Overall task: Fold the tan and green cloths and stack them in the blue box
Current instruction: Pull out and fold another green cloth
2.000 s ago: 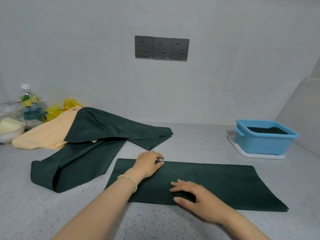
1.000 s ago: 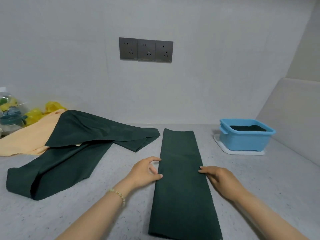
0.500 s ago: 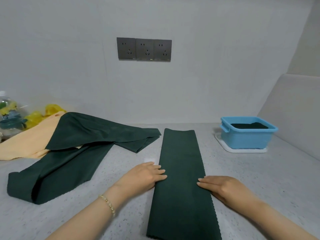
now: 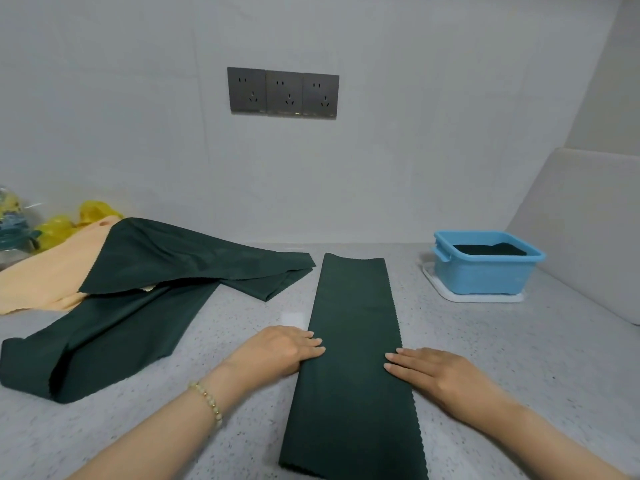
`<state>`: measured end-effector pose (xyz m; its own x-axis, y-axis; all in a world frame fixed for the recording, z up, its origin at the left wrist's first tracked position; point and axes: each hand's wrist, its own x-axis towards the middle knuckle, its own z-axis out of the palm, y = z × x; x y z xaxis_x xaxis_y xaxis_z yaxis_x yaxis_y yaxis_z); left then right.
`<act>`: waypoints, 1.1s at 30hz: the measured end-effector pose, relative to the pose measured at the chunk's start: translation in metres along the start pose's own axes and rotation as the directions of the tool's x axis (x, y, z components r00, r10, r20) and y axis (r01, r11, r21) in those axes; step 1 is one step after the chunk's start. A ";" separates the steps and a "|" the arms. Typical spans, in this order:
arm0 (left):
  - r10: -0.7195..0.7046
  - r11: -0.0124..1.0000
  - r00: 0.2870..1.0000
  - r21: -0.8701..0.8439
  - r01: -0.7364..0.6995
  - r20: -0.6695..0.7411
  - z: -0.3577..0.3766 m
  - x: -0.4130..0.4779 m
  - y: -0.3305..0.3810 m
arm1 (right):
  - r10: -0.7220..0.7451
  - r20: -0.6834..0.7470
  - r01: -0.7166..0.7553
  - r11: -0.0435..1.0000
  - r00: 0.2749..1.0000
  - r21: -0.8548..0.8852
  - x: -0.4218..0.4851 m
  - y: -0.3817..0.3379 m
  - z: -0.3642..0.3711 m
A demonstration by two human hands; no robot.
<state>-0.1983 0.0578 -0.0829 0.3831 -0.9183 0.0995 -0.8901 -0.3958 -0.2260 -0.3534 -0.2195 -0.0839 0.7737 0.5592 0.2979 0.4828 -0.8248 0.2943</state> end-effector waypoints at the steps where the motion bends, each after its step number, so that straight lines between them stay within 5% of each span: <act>1: 0.013 1.000 1.000 0.008 -0.013 0.009 -0.001 0.001 0.001 | -0.010 0.001 0.010 1.000 1.000 -0.019 0.000 0.000 -0.001; 7: 0.034 0.999 0.999 -0.037 -0.032 0.040 0.001 -0.004 -0.002 | -0.076 0.019 0.077 0.996 0.997 -0.040 0.009 0.001 -0.004; 10: 0.164 0.986 0.978 0.007 -0.164 -0.130 0.000 -0.011 0.002 | -0.067 0.038 0.068 0.997 0.997 -0.022 0.012 -0.003 -0.007; 15: 0.193 0.981 0.948 0.052 -0.186 -0.253 0.007 -0.022 0.007 | 0.172 0.057 -0.181 0.944 0.983 0.275 0.005 -0.013 -0.003; 20: -0.103 0.972 0.978 -0.226 0.060 -0.181 -0.007 -0.021 0.010 | 0.466 0.228 -0.516 0.714 0.855 0.474 0.014 -0.007 -0.002; 23: -0.404 0.699 0.915 -0.650 0.299 -0.015 -0.009 -0.010 0.009 | 0.686 0.167 -0.617 0.486 0.708 0.619 0.041 -0.004 0.002; 26: -0.576 0.413 0.809 -0.814 0.409 0.114 -0.008 0.007 0.003 | 0.812 0.235 -0.724 0.297 0.535 0.622 0.067 0.007 0.017; 30: -0.658 0.288 0.719 -0.807 0.516 0.225 0.006 0.021 0.003 | 0.896 0.227 -0.799 0.196 0.382 0.569 0.079 0.014 0.037; 33: -0.703 0.287 0.672 -0.771 0.568 0.233 0.012 0.024 0.006 | 0.911 0.175 -0.809 0.228 0.374 0.541 0.080 0.011 0.039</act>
<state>-0.1911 0.0330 -0.0932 0.9408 -0.3390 -0.0004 -0.2282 -0.6342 0.7388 -0.2700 -0.1868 -0.0924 0.8007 -0.5571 0.2201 -0.2941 -0.6858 -0.6657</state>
